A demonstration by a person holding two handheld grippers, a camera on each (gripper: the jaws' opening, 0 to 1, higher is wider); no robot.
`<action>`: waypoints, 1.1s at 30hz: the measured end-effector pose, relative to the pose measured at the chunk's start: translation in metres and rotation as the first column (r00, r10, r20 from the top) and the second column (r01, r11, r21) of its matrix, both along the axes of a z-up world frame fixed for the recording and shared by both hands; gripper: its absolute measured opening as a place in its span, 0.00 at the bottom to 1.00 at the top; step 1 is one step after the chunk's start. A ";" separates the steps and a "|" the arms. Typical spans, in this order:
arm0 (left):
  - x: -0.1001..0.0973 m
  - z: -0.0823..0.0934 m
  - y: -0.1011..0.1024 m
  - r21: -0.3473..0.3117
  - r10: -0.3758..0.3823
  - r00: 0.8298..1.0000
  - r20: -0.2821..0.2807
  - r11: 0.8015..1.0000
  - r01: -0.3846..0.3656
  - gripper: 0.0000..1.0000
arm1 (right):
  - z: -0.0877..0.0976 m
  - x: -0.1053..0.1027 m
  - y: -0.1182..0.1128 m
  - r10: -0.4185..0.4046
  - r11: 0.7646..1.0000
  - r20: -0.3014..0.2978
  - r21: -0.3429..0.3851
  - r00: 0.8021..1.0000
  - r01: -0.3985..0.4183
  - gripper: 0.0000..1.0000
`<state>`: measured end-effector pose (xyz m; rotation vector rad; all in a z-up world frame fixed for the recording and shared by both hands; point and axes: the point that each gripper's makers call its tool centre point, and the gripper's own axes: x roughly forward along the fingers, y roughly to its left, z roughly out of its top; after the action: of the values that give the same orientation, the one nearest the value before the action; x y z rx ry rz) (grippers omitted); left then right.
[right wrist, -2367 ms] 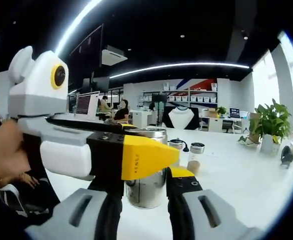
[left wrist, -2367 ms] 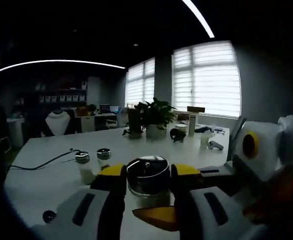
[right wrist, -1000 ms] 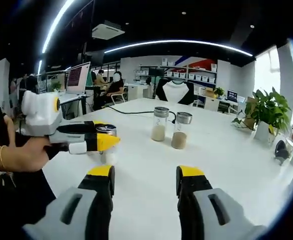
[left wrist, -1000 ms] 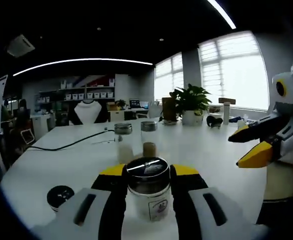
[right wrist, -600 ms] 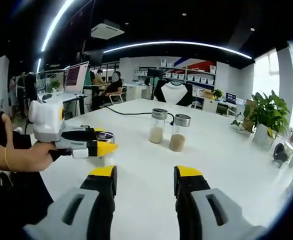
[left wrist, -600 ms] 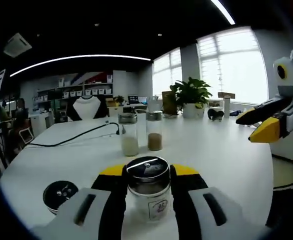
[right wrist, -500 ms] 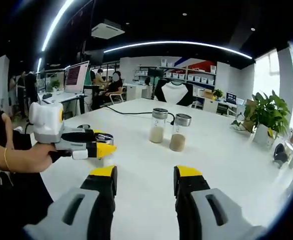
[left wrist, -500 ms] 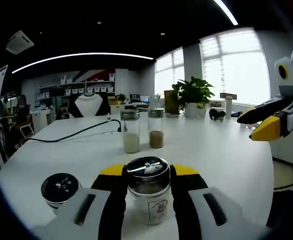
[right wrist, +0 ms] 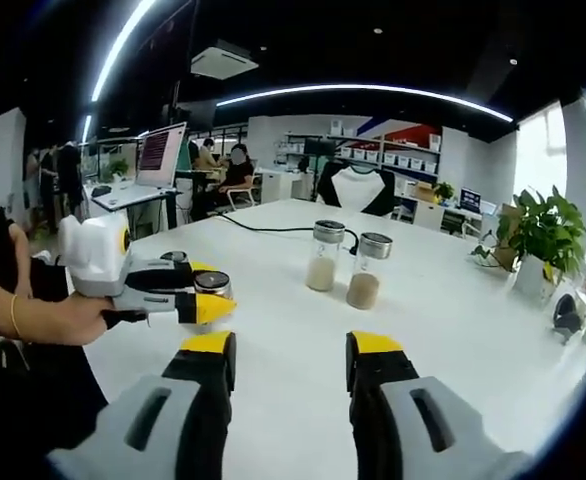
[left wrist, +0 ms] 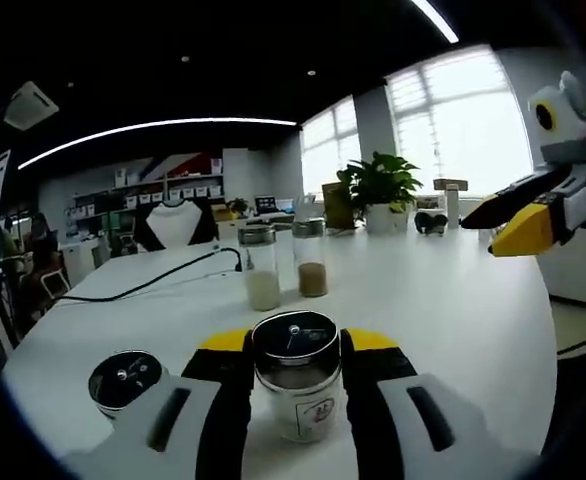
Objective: Rotate the seasoning bottle until the label or dispensing opening points toward the visible target arrow and the bottle remains upright within the marked orientation range
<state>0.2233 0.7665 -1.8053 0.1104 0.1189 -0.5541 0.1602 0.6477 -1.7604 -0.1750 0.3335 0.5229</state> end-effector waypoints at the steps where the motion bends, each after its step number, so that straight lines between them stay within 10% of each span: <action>1: 0.001 0.000 0.000 0.003 -0.003 1.000 -0.005 1.000 0.003 0.36 | 0.000 -0.001 0.000 -0.001 1.000 -0.002 0.002 1.000 0.001 0.43; 9: 0.001 0.013 0.003 0.001 -0.001 1.000 -0.014 1.000 0.001 0.40 | 0.004 -0.004 -0.003 -0.010 1.000 0.006 0.023 1.000 0.010 0.44; 24: -0.015 0.109 0.028 -0.073 0.060 0.993 0.103 0.996 -0.052 0.39 | 0.015 -0.011 -0.007 -0.019 0.998 0.037 0.054 0.999 0.017 0.44; 33: -0.030 0.100 0.033 -0.063 0.065 0.998 0.004 0.996 -0.065 0.51 | 0.016 -0.018 -0.012 -0.036 0.997 0.035 0.073 0.999 0.033 0.43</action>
<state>0.1936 0.7996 -1.7052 0.0465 0.0989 -0.4919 0.1424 0.6360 -1.7440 -0.1079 0.2812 0.4964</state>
